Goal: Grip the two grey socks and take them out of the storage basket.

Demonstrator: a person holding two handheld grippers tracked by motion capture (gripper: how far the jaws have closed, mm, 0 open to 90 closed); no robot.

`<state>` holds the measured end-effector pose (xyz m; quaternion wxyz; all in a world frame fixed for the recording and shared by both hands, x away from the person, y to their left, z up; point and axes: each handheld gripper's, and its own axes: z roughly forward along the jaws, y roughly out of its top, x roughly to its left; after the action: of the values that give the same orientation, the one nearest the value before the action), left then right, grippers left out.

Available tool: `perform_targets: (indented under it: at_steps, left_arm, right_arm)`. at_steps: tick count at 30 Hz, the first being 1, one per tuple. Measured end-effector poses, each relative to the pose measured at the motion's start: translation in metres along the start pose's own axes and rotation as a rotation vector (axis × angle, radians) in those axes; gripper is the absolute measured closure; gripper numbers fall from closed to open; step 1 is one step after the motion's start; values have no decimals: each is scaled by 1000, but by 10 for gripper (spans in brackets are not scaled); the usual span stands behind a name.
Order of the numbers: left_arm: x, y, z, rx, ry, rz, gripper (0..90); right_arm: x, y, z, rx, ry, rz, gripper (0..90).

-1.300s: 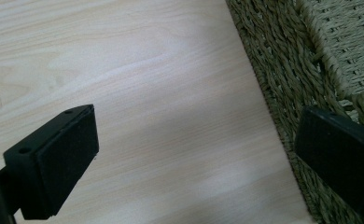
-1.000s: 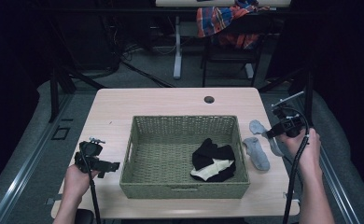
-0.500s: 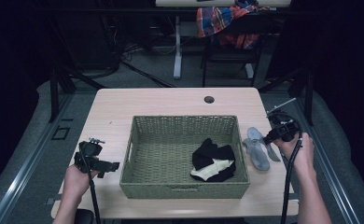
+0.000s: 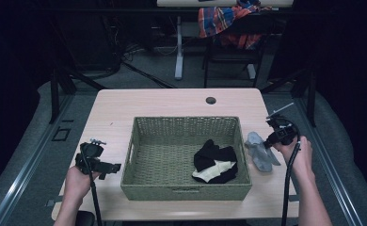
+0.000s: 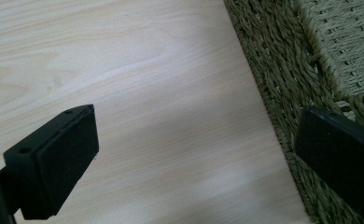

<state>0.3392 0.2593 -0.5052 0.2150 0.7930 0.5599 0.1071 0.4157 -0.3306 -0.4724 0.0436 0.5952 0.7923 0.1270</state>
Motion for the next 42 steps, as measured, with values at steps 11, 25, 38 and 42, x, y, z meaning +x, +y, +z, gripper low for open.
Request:
perform_targets:
  at_steps: [11,25,38,42]
  left_arm:
    - [0,0,0,0,0,-1,4]
    - [0,0,0,2,-1,2,4]
    - [-1,0,1,2,-2,4,4]
    - [-1,0,1,1,-2,2,4]
  right_arm:
    - [-5,-2,16,21,6,11,858]
    - [-1,-3,42,73,3,3,858]
    - [-12,-6,53,80,73,22,721]
    - [-10,-5,40,48,60,14,582]
